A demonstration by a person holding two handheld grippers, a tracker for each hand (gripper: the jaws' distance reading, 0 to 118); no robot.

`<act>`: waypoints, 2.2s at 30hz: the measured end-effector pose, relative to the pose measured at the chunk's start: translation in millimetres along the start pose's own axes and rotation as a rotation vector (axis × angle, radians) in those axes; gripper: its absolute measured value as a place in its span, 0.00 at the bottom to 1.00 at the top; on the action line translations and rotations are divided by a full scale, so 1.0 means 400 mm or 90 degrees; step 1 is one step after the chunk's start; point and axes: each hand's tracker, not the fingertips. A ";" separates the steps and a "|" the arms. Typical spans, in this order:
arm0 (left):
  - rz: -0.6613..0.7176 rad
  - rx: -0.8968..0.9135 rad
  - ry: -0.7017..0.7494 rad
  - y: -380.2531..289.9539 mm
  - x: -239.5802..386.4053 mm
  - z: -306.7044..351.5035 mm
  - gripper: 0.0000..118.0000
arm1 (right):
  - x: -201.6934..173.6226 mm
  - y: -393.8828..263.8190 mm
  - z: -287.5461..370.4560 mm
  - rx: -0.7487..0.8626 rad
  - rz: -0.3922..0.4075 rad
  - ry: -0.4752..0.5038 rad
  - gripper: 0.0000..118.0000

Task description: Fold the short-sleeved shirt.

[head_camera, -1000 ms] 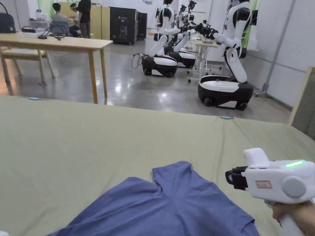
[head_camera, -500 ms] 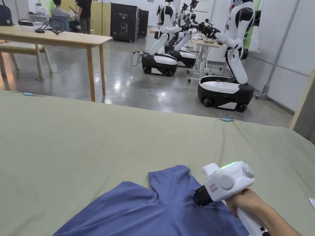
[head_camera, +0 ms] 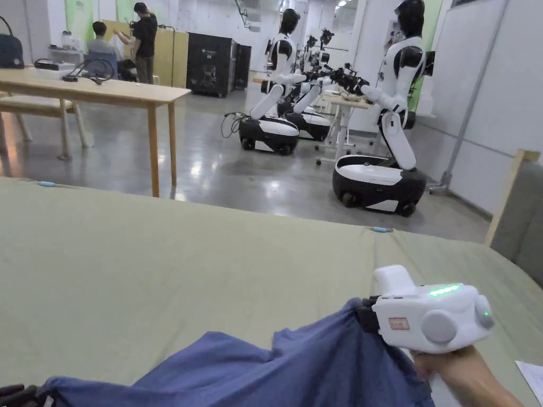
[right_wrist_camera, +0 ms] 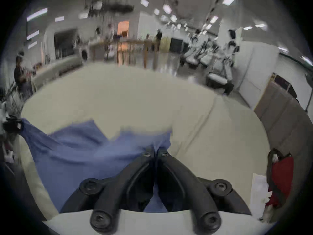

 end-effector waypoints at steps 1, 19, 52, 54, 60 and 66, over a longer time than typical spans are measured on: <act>0.006 0.017 -0.010 0.041 0.008 -0.003 0.01 | 0.006 0.020 0.036 0.020 0.004 -0.025 0.02; -0.134 0.252 0.040 1.054 0.324 -0.016 0.01 | 0.223 0.723 0.451 0.213 -0.035 -0.340 0.02; -0.048 0.212 -0.007 0.760 0.174 -0.290 0.01 | 0.291 0.399 0.224 0.250 -0.193 -0.157 0.03; -0.033 0.180 -0.027 0.675 0.146 -0.238 0.01 | 0.252 0.291 0.298 0.262 -0.165 -0.112 0.03; -0.061 0.121 -0.073 0.345 0.070 -0.095 0.01 | 0.128 -0.049 0.492 0.172 -0.086 -0.051 0.03; -0.066 -0.046 -0.080 -0.028 -0.014 0.008 0.01 | 0.026 -0.386 0.558 -0.045 -0.018 0.017 0.03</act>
